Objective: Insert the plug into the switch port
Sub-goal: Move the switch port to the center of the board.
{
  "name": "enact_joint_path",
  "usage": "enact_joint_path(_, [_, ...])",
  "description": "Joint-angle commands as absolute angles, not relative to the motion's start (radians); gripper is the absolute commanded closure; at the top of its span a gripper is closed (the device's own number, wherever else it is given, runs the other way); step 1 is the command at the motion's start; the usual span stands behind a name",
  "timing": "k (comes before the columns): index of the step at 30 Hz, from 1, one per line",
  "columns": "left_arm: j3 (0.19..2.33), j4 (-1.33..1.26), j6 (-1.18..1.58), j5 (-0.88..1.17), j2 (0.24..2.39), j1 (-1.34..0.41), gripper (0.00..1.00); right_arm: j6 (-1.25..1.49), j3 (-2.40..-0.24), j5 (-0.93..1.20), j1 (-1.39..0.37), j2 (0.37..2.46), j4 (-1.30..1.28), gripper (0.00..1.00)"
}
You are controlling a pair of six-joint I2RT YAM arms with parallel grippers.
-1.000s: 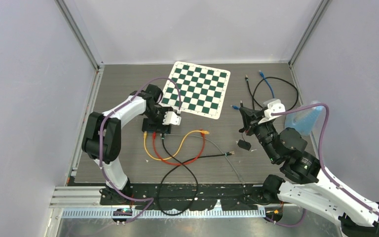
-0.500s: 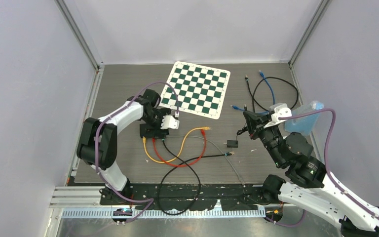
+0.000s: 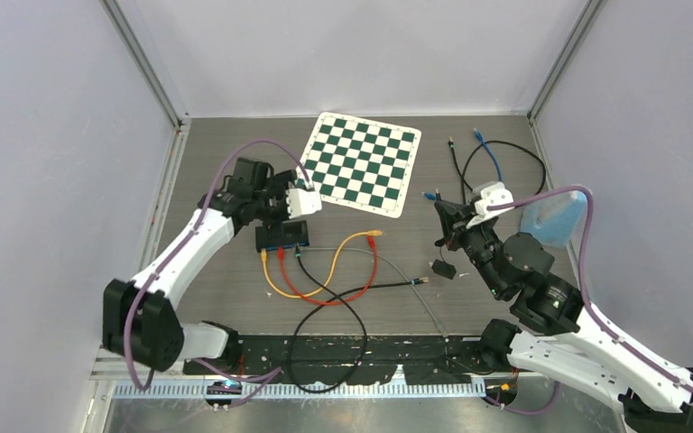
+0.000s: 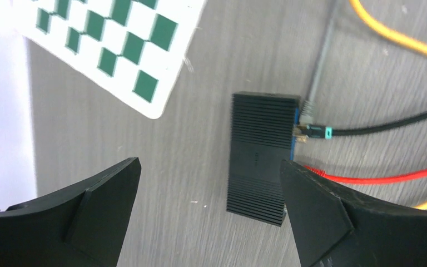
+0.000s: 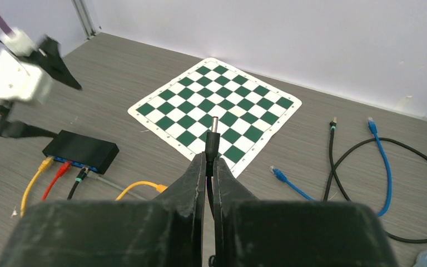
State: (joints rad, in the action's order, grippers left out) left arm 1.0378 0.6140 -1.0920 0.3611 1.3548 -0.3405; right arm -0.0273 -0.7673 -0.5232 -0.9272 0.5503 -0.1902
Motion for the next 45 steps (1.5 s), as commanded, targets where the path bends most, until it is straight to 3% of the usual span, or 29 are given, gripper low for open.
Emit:
enact_joint_path(1, [1.063, 0.407, -0.719, 0.336, 1.177, -0.345, 0.01, -0.089, -0.851, -0.554, -0.923, 0.613, -0.104, 0.95])
enact_joint_path(6, [1.193, 0.451, -0.277, -0.034, 1.159, -0.327, 0.00, -0.199, -0.896, -0.533, -0.905, 0.704, -0.048, 0.95])
enact_joint_path(12, [1.446, 0.776, -0.044, -0.042, 1.383, -0.243, 0.00, -0.268, -0.932, -0.375, -0.825, 0.870, 0.079, 0.95])
enact_joint_path(15, [1.577, 0.909, 0.065, 0.109, 1.504, -0.229, 0.00, -0.327, -1.004, -0.361, -0.802, 0.977, 0.064, 0.95])
enact_joint_path(20, [1.501, 0.904, 0.186, -0.002, 1.496, -0.226, 0.00, -0.472, -1.059, -0.366, -0.782, 1.117, 0.039, 0.95])
enact_joint_path(23, [1.440, 0.915, 0.258, -0.033, 1.496, -0.186, 0.01, -0.547, -1.038, -0.274, -0.781, 1.201, 0.090, 0.95])
enact_joint_path(31, [1.206, 0.786, 0.406, -0.048, 1.451, -0.070, 0.16, -0.677, -1.086, 0.021, -0.785, 1.537, 0.023, 0.95])
enact_joint_path(36, [1.188, 0.821, 0.413, -0.145, 1.498, -0.057, 0.15, -0.767, -1.184, 0.137, -0.820, 1.710, -0.083, 0.95])
enact_joint_path(45, [1.132, 0.743, 0.394, 0.131, 1.525, 0.053, 0.19, -0.827, -1.270, 0.311, -0.844, 1.871, -0.114, 0.95])
